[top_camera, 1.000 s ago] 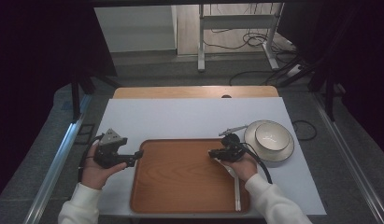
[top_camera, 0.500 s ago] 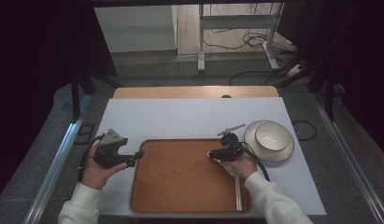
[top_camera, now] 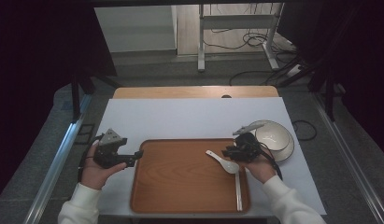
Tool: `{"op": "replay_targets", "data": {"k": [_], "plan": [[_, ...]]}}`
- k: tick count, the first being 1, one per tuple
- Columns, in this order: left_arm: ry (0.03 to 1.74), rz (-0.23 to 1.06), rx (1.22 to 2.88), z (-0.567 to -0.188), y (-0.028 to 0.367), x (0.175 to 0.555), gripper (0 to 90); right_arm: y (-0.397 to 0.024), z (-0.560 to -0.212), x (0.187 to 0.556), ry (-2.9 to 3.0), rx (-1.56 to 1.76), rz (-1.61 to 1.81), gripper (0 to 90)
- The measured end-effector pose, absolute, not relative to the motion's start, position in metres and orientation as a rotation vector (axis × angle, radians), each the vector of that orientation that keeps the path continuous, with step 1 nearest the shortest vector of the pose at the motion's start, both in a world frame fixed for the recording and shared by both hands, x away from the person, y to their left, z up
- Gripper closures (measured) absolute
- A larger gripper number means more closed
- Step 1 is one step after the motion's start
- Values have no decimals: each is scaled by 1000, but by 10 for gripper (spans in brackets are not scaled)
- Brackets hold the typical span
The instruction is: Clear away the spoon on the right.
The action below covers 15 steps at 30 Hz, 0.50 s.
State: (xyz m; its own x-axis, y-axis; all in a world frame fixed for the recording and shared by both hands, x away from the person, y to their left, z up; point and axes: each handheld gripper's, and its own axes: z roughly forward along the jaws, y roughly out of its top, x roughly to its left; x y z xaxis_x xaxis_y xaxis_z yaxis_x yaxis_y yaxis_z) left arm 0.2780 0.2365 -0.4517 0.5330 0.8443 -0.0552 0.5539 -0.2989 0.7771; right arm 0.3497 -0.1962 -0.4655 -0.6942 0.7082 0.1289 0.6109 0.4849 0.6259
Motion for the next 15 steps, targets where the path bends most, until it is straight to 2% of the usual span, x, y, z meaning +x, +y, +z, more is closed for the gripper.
{"op": "replay_targets", "data": {"k": [2,4,15], "plan": [[1132,473,1993,-451,236,278,195,-207,-465,345,2586,1163,958,859],[1132,474,1991,-451,236,278,195,-216,-468,340,2593,1155,870,899],[1130,475,1993,-451,235,279,195,-223,-490,326,2646,1095,736,900]]}}
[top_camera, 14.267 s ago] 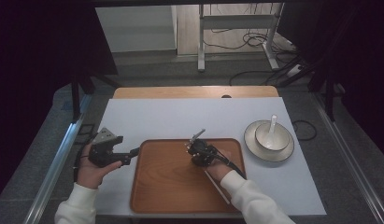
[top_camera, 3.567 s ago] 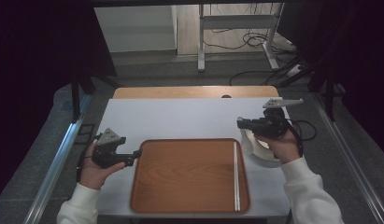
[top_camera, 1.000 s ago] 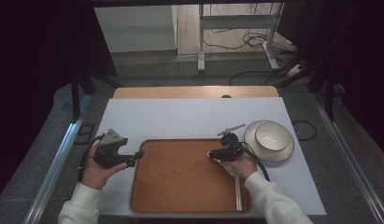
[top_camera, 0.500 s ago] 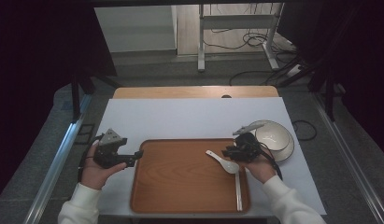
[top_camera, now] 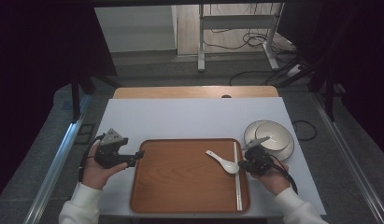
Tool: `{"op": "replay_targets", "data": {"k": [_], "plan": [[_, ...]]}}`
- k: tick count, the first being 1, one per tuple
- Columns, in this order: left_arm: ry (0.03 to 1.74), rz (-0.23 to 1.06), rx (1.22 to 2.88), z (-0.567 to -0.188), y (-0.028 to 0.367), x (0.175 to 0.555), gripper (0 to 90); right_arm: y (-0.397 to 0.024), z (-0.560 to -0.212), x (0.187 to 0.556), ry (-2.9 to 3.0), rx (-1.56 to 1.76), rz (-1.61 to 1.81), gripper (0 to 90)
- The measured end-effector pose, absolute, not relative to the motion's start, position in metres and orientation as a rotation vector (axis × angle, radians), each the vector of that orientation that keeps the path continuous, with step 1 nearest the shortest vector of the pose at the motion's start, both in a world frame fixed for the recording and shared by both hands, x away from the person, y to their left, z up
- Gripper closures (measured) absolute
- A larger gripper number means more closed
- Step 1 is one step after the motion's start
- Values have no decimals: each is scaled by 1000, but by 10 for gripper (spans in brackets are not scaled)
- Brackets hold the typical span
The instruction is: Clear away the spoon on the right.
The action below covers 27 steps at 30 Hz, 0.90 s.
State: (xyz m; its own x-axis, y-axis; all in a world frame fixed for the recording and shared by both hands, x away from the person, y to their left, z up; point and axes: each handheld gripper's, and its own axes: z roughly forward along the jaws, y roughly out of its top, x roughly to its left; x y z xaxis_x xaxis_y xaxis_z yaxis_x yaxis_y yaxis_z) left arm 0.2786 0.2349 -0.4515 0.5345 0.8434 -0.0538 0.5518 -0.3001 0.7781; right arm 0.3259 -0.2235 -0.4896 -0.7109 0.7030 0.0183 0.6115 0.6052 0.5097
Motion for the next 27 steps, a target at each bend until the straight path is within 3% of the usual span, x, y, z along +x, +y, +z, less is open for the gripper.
{"op": "replay_targets", "data": {"k": [17,27], "plan": [[1130,477,1993,-451,235,278,196,-207,-494,303,2725,997,753,900],[1127,479,1992,-451,235,278,196,-191,-474,314,2656,973,871,900]]}}
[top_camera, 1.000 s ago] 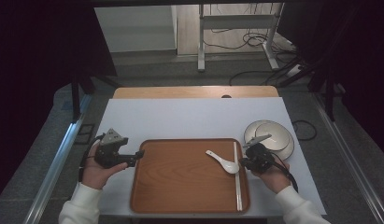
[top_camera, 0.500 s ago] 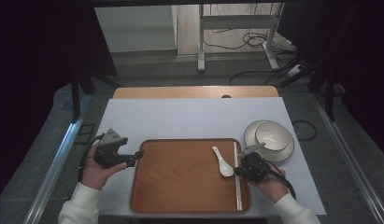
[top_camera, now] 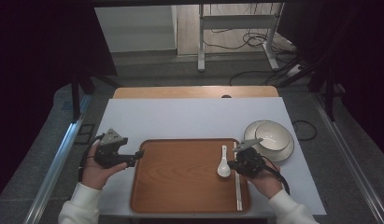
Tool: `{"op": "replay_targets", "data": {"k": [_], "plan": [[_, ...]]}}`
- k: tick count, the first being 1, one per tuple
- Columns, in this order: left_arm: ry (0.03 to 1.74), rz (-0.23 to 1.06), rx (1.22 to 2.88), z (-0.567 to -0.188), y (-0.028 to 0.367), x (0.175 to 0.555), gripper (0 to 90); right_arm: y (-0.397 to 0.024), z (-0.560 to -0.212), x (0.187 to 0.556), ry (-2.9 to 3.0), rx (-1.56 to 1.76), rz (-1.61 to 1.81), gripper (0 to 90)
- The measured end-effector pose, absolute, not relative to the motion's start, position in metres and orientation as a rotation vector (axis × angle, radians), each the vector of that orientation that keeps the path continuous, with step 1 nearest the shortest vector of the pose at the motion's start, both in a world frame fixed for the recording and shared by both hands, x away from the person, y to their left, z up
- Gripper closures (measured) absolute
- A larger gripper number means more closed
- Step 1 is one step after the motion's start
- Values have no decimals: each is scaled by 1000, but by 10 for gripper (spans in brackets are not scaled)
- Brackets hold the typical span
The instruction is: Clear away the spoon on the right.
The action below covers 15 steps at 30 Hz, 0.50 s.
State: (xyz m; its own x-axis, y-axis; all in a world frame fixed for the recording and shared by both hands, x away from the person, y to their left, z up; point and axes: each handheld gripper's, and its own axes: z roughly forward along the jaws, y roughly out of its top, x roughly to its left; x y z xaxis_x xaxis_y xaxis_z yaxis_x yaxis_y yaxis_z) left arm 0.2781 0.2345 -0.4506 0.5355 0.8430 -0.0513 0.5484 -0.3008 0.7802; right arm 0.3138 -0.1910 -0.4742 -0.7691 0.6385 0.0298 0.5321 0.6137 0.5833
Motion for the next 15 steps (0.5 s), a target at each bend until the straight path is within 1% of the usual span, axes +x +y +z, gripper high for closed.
{"op": "replay_targets", "data": {"k": [6,10,15], "plan": [[1131,479,1991,-451,237,278,196,-167,-476,320,2687,923,898,900],[1128,480,1989,-450,237,278,196,-154,-484,325,2732,916,884,900],[1130,479,1990,-450,237,278,195,-148,-495,331,2747,924,831,900]]}}
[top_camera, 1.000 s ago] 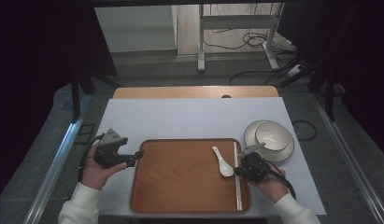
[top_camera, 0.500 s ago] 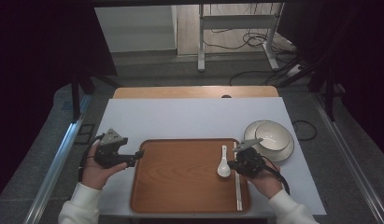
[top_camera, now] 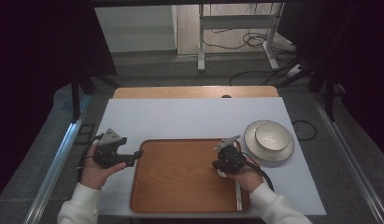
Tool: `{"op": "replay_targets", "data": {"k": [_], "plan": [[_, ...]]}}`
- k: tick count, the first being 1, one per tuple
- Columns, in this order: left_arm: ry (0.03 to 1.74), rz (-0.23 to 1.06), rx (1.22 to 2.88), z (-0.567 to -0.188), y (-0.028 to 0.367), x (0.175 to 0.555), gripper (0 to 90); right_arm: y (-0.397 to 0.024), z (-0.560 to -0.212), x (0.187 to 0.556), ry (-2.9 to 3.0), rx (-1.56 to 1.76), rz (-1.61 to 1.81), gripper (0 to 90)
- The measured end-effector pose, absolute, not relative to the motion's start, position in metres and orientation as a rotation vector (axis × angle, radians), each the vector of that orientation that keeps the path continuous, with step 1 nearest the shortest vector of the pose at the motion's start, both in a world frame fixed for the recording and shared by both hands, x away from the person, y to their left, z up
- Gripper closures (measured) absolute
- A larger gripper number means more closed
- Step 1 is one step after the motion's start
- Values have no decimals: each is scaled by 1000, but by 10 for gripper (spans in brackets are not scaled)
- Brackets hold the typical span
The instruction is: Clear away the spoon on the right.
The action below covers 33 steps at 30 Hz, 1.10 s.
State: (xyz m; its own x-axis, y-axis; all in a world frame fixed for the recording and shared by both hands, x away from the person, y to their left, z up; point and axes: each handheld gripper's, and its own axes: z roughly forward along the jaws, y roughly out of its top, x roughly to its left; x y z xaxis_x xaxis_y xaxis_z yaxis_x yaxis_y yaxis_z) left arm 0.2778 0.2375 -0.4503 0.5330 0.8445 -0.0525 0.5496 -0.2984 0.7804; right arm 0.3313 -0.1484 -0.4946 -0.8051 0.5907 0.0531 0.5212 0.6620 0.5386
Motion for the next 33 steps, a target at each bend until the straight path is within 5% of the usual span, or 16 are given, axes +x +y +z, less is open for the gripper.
{"op": "replay_targets", "data": {"k": [17,33], "plan": [[1129,480,1983,-450,238,277,194,-162,-480,329,2696,943,968,900],[1125,475,1997,-452,233,278,194,-237,-452,316,2527,1032,1196,900]]}}
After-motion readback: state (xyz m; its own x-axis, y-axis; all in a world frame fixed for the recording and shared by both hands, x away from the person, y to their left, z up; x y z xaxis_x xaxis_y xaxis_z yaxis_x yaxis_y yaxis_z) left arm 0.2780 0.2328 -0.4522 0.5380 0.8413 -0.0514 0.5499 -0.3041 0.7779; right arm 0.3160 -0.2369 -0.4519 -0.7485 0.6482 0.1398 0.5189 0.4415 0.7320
